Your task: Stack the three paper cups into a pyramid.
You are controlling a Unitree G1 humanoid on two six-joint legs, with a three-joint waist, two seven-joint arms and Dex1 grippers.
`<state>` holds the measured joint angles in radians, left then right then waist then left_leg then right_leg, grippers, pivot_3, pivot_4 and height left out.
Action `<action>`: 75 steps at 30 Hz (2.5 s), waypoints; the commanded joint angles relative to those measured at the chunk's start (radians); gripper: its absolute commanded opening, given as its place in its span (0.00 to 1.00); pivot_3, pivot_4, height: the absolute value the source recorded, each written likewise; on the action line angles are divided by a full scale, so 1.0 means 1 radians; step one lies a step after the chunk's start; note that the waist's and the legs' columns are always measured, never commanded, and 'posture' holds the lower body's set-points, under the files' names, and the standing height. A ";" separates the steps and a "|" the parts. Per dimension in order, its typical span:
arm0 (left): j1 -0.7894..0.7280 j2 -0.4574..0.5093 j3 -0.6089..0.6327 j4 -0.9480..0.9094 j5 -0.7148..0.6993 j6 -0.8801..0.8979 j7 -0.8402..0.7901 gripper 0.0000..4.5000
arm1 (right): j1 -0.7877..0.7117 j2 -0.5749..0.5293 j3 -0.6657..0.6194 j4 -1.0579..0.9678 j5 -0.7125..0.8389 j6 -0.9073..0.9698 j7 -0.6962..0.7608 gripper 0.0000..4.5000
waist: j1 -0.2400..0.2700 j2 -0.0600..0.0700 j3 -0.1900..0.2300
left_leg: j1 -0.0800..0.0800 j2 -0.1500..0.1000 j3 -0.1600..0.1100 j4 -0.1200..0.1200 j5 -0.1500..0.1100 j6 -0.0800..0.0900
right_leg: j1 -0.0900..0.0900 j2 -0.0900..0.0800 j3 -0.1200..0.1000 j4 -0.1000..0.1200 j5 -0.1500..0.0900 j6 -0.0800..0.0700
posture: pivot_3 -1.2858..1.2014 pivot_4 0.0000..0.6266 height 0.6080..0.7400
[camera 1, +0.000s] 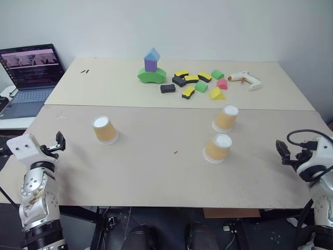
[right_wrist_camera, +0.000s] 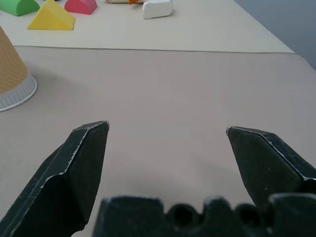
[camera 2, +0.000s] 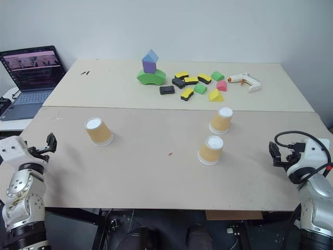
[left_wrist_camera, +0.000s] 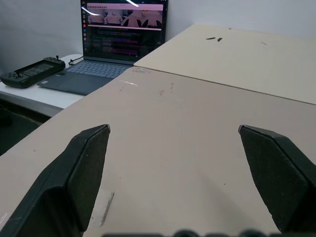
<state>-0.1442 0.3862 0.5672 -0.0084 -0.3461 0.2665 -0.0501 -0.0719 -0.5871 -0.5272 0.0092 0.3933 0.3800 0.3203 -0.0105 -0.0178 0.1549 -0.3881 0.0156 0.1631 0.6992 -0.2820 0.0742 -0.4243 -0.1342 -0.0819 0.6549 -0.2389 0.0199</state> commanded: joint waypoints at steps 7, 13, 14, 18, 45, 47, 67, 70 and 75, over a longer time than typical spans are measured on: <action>-0.118 0.029 0.057 -0.046 -0.152 0.065 -0.027 0.99 | -0.069 0.016 0.031 0.016 -0.022 -0.026 -0.013 1.00 | -0.001 -0.001 0.000 | 0.000 0.000 -0.001 0.000 0.000 0.000 | 0.000 0.000 -0.001 0.001 0.000 -0.001 | 0.52 0.24 0.73; -0.197 0.173 -0.109 -0.465 -0.532 0.369 -0.223 0.99 | -0.082 0.018 0.049 0.054 -0.034 -0.029 -0.005 1.00 | 0.006 -0.003 0.002 | -0.008 0.000 -0.007 0.006 0.001 0.001 | -0.001 0.002 -0.011 -0.001 0.000 0.000 | 0.52 0.24 0.73; -0.188 0.201 -0.139 -0.520 -0.579 0.413 -0.248 0.99 | -0.086 0.017 0.053 0.059 -0.034 -0.027 -0.001 1.00 | 0.003 -0.002 0.001 | -0.008 -0.001 -0.007 0.006 0.001 0.001 | -0.001 0.001 -0.010 -0.001 0.000 0.000 | 0.52 0.24 0.73; 0.023 0.426 -0.322 -0.700 -0.506 0.419 -0.550 0.99 | -0.101 -0.034 0.080 0.106 -0.039 -0.031 0.074 1.00 | -0.010 0.004 -0.002 | -0.004 -0.001 -0.007 0.003 0.001 0.001 | 0.002 0.004 -0.009 -0.005 0.001 0.000 | 0.52 0.24 0.73; 0.061 0.424 -0.516 -0.539 -0.142 0.068 -0.866 0.99 | -0.237 -0.425 0.412 -0.005 0.027 0.081 0.893 1.00 | 0.021 0.011 -0.001 | -0.010 0.002 -0.012 0.005 -0.001 0.005 | 0.001 0.000 -0.016 -0.010 0.000 -0.002 | 0.52 0.24 0.73; 0.062 0.422 -0.517 -0.543 -0.145 0.071 -0.865 0.99 | -0.258 -0.413 0.419 0.000 0.023 0.084 0.888 1.00 | 0.021 0.011 -0.001 | -0.011 0.001 -0.013 0.006 -0.001 0.005 | 0.001 0.001 -0.017 -0.010 0.001 -0.002 | 0.52 0.24 0.73; 0.059 0.407 -0.522 -0.550 -0.125 0.088 -0.845 0.99 | -0.380 -0.334 0.484 -0.062 0.012 0.132 0.839 1.00 | 0.021 0.011 -0.001 | -0.012 0.001 -0.015 0.008 -0.001 0.005 | 0.002 0.003 -0.019 -0.009 0.001 -0.002 | 0.52 0.24 0.73; 0.060 0.407 -0.521 -0.553 -0.126 0.089 -0.843 1.00 | -0.378 -0.335 0.487 -0.053 0.006 0.123 0.838 0.94 | 0.021 0.011 -0.001 | -0.012 0.001 -0.015 0.008 -0.001 0.005 | 0.002 0.003 -0.019 -0.009 0.001 -0.002 | 0.52 0.24 0.73; 0.056 0.408 -0.523 -0.552 -0.128 0.092 -0.839 1.00 | -0.383 -0.328 0.488 -0.049 0.006 0.118 0.838 0.61 | 0.021 0.011 -0.001 | -0.012 0.001 -0.015 0.008 -0.001 0.005 | 0.002 0.003 -0.019 -0.009 0.001 -0.002 | 0.52 0.24 0.73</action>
<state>-0.0800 0.7934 0.0290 -0.5315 -0.4720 0.3547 -0.8932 -0.4343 -0.9154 -0.0192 -0.0282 0.3948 0.5127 1.1551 0.0102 -0.0065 0.1543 -0.4005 0.0166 0.1481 0.7068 -0.2830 0.0794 -0.4224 -0.1312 -0.1011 0.6457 -0.2382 0.0183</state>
